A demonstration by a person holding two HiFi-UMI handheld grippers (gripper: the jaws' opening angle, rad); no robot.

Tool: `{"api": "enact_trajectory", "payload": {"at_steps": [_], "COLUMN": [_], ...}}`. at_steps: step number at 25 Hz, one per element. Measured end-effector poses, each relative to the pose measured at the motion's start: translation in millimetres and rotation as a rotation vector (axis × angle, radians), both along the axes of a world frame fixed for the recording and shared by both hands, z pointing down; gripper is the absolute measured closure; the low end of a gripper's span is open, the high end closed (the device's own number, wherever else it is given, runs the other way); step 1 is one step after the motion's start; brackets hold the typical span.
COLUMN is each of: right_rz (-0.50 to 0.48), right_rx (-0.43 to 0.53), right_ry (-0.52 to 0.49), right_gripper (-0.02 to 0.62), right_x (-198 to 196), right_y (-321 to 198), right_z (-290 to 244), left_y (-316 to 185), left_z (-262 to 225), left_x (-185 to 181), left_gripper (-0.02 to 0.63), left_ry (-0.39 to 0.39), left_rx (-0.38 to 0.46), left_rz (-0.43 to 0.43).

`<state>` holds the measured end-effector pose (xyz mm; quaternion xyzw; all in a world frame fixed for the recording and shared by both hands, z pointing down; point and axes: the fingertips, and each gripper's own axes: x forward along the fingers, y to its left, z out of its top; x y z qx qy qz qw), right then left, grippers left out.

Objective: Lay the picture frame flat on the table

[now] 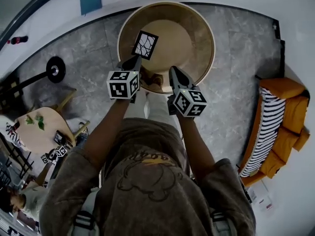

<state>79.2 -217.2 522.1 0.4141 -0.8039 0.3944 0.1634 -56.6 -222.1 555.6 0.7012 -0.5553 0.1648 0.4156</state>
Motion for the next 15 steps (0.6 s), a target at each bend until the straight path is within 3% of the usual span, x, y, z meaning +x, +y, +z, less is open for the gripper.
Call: {"api": "enact_trajectory", "payload": {"at_steps": [8, 15], "right_rz": [-0.115, -0.192], "right_rx": [0.129, 0.258], "right_ry": [-0.060, -0.077], "right_gripper": [0.575, 0.575], "right_x": [-15.9, -13.1], "right_y": [8.8, 16.5], "right_z": [-92.8, -152.7], "left_y": [10.3, 21.0], "left_z": [-107.7, -178.1], "left_x": [27.6, 35.8], "left_gripper": [0.588, 0.588], "left_ry": [0.013, -0.007], "left_rx": [0.139, 0.294], "left_rz": [0.147, 0.203]}}
